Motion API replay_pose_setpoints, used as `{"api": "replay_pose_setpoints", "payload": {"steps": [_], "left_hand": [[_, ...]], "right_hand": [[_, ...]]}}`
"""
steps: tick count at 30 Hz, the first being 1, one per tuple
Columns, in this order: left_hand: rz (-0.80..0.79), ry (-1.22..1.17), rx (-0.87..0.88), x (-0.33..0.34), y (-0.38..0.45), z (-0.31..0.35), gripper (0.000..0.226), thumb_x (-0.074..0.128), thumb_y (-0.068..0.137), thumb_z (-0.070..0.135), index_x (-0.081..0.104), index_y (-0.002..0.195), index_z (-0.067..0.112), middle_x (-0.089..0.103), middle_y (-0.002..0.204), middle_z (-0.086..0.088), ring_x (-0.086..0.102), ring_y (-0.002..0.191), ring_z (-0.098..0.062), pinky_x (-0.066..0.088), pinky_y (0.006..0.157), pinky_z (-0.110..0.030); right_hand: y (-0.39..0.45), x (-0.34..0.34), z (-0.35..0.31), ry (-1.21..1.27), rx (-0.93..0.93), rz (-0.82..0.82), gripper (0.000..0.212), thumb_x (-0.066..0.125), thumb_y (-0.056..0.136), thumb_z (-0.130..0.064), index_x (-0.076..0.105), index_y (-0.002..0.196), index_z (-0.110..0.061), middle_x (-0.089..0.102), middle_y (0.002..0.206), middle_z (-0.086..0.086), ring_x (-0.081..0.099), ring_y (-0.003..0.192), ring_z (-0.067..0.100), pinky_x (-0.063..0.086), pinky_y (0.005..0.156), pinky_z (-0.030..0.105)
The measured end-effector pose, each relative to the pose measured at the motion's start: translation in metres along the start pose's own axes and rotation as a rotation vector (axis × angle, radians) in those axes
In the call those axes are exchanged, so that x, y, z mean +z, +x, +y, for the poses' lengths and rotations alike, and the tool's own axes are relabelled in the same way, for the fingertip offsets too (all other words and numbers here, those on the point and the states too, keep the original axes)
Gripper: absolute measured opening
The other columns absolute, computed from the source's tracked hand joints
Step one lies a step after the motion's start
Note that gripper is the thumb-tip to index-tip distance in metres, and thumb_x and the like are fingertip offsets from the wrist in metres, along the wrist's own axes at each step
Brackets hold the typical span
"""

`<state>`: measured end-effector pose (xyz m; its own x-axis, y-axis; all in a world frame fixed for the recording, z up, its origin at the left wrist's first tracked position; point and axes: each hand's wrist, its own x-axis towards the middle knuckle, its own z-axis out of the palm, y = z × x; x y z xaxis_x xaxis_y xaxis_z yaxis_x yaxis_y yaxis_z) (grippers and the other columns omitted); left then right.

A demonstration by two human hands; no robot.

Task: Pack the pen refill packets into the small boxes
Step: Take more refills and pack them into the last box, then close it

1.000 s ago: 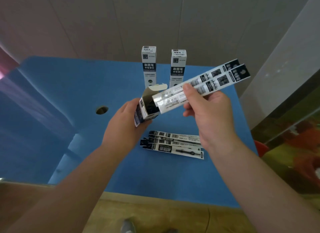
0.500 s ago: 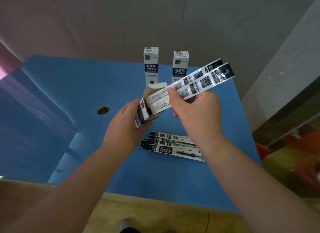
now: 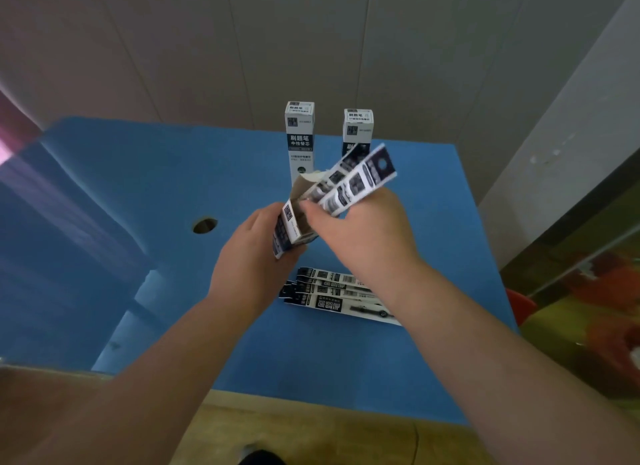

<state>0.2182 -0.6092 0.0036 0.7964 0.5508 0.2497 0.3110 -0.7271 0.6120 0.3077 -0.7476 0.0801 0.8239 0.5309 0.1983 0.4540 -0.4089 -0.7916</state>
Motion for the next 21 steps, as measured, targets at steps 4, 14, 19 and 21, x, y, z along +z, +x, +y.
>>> {"api": "replay_pose_setpoints", "payload": {"steps": [4, 14, 19, 21], "left_hand": [[0.003, -0.008, -0.018, -0.001, 0.001, 0.001, 0.048, 0.076, 0.087, 0.034, 0.052, 0.128, 0.036, 0.059, 0.117, 0.019, 0.056, 0.104, -0.007, 0.043, 0.08, -0.027], [0.004, -0.023, -0.038, -0.001, 0.003, 0.002, 0.045, 0.077, 0.085, 0.033, 0.054, 0.124, 0.036, 0.053, 0.108, 0.024, 0.051, 0.097, -0.002, 0.039, 0.078, -0.025], [0.001, -0.026, -0.044, -0.002, 0.005, 0.0, 0.047, 0.076, 0.085, 0.037, 0.053, 0.126, 0.039, 0.06, 0.115, 0.02, 0.057, 0.103, -0.005, 0.042, 0.077, -0.024], [0.0, -0.023, -0.039, -0.002, 0.005, 0.001, 0.049, 0.077, 0.085, 0.035, 0.053, 0.127, 0.038, 0.059, 0.114, 0.02, 0.057, 0.102, -0.006, 0.041, 0.076, -0.023]], "right_hand": [[-0.004, -0.008, -0.004, 0.234, 0.004, -0.039, 0.016, 0.078, 0.084, -0.042, 0.064, 0.078, -0.036, 0.068, 0.072, -0.024, 0.064, 0.068, -0.007, 0.046, 0.054, 0.01], [0.007, -0.005, 0.0, 0.259, -0.02, -0.033, 0.029, 0.087, 0.073, -0.043, 0.062, 0.081, -0.034, 0.068, 0.073, -0.021, 0.06, 0.062, -0.002, 0.046, 0.056, 0.014], [0.005, -0.006, 0.007, 0.257, -0.104, 0.03, 0.019, 0.08, 0.083, -0.039, 0.068, 0.092, -0.027, 0.066, 0.075, -0.012, 0.053, 0.061, 0.002, 0.044, 0.057, 0.015], [0.004, -0.003, 0.01, 0.142, -0.137, 0.006, 0.016, 0.078, 0.085, -0.038, 0.072, 0.095, -0.026, 0.057, 0.068, -0.016, 0.05, 0.06, 0.001, 0.035, 0.054, 0.011]]}}
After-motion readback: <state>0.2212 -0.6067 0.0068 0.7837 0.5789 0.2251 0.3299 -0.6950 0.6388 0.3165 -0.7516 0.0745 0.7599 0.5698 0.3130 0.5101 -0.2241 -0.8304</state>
